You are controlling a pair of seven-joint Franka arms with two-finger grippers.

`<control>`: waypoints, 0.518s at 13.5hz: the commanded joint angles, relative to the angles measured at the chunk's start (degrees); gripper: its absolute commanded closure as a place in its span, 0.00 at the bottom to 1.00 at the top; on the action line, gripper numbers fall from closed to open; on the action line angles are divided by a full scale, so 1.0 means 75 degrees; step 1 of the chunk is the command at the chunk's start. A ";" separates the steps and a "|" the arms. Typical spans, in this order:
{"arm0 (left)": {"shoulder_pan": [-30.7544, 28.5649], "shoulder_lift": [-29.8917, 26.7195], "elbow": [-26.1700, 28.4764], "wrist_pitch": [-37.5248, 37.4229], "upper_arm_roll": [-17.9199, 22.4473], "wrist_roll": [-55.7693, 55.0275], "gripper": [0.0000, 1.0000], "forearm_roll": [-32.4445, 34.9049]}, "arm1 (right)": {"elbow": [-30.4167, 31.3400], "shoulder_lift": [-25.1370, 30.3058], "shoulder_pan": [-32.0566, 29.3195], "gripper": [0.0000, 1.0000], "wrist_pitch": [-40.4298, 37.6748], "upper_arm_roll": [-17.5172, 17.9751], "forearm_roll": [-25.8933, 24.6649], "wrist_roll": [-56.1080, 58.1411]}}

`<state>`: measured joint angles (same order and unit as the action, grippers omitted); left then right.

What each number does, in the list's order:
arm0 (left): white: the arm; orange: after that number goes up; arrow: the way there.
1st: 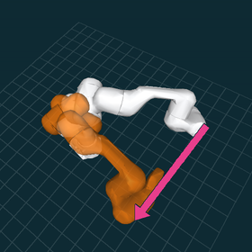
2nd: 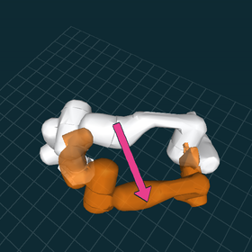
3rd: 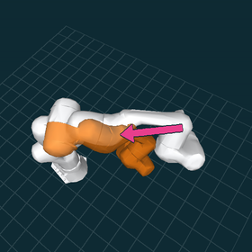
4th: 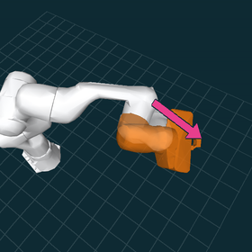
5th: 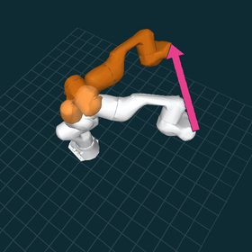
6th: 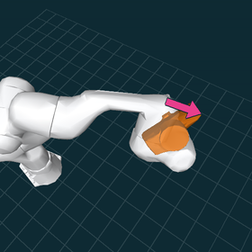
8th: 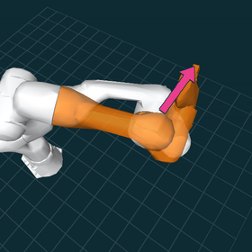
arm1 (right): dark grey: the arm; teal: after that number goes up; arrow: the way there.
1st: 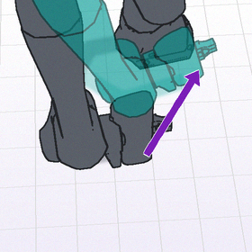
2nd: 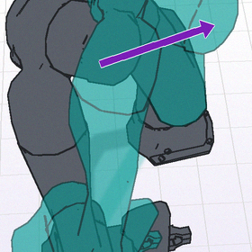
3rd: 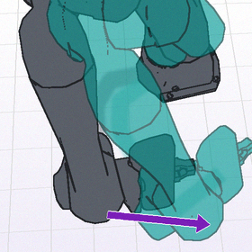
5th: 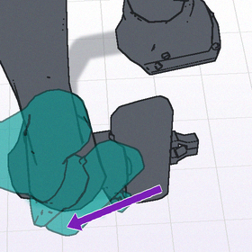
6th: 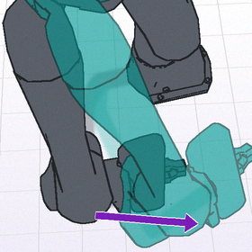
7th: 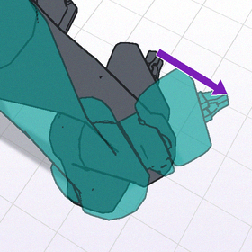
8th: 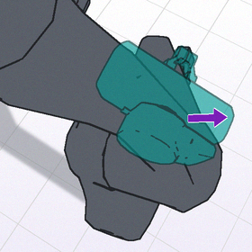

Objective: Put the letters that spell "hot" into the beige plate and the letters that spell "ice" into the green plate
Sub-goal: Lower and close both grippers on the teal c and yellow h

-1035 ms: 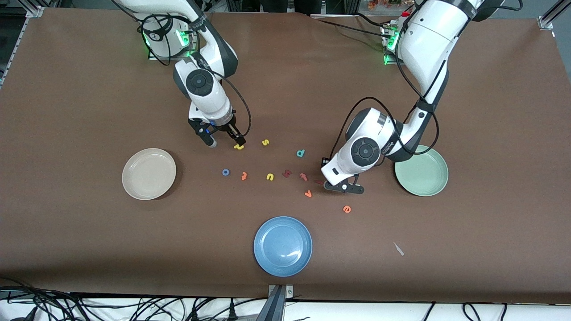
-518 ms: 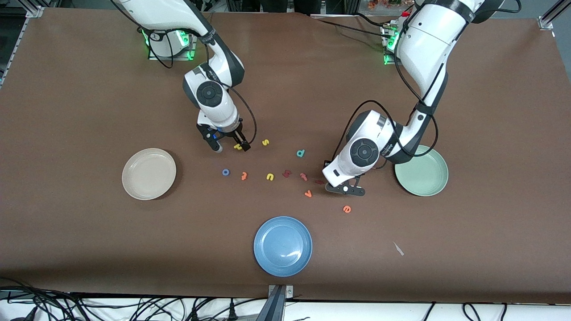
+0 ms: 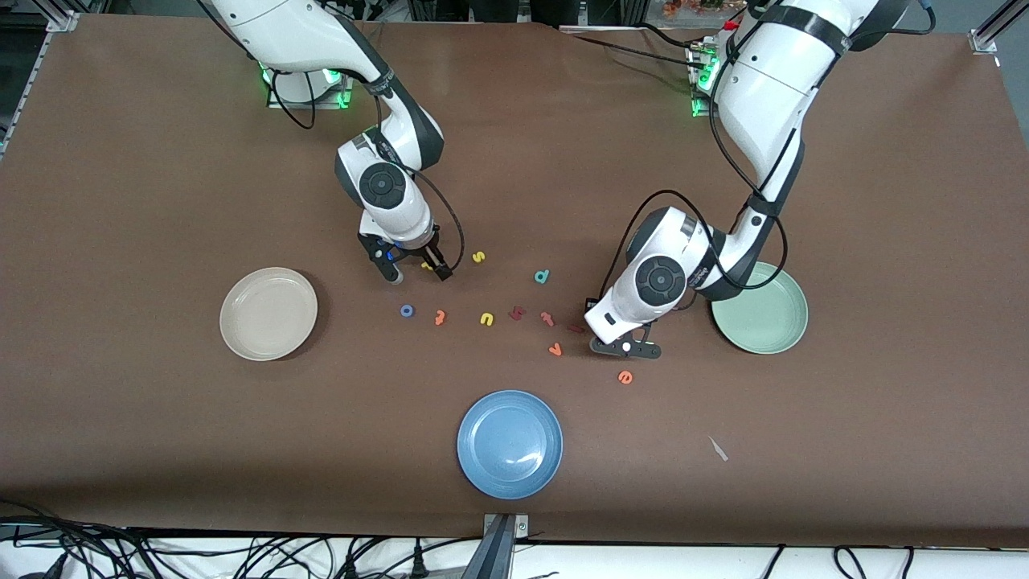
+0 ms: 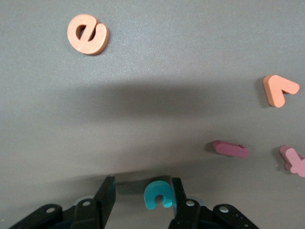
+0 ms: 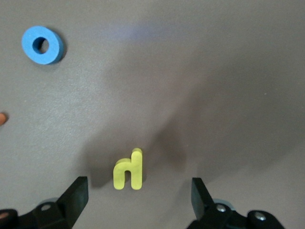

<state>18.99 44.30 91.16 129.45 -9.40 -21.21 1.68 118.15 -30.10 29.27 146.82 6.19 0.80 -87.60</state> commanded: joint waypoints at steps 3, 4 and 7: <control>0.0011 0.0011 -0.0014 0.0060 -0.0047 -0.0277 0.47 0.0162 | -0.0144 -0.0123 -0.0082 0.17 -0.0006 -0.0006 0.0057 0.0054; 0.0011 -0.0012 -0.0025 0.0014 -0.0058 -0.0324 0.46 0.0162 | -0.0144 -0.0135 -0.0082 0.24 0.0006 -0.0006 0.0057 0.0054; -0.0013 -0.0082 -0.0037 -0.0045 -0.0082 -0.0453 0.28 0.0150 | -0.0156 -0.0228 -0.0093 0.40 0.0018 0.0006 0.0069 0.0019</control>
<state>19.03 44.30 91.06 129.49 -9.69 -22.85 1.68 117.97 -30.45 28.95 146.83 5.92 0.80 -87.56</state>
